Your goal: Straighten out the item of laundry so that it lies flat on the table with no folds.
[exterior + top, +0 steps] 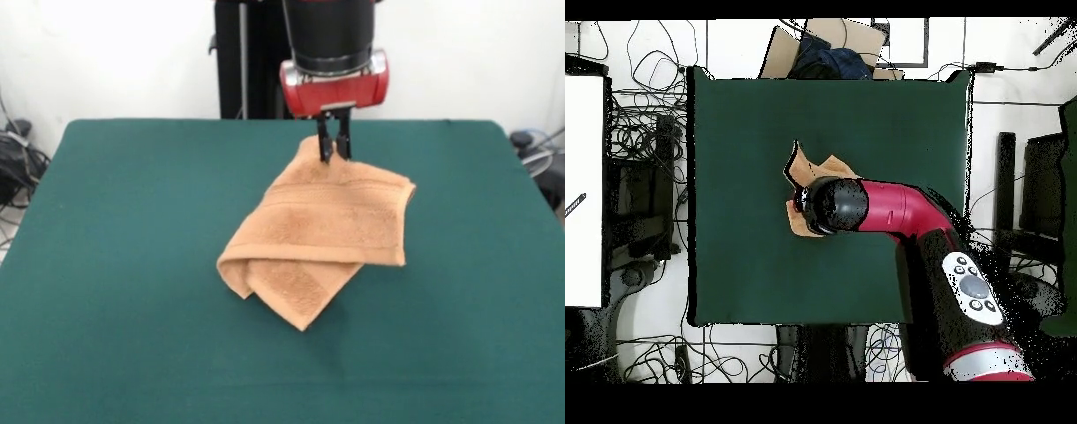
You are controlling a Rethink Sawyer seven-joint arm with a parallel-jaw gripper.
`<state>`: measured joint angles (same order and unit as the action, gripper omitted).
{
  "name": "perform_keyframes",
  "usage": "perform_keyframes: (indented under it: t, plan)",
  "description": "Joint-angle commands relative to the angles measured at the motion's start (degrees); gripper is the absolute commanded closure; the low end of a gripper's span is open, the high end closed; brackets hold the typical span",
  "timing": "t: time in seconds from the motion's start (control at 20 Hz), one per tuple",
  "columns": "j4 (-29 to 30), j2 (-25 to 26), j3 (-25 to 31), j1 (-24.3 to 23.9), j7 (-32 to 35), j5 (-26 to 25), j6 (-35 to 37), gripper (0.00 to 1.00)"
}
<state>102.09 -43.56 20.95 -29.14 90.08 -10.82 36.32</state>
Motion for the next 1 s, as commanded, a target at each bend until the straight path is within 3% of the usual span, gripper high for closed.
perform_keyframes:
  t: [0.05, 1.0]
  plan:
    - [0.9, -4.7, 3.9, 1.9, 3.5, 3.7, 6.9, 1.00]
    - [1.4, -5.9, 3.4, 2.3, 3.9, 6.8, 4.2, 1.00]
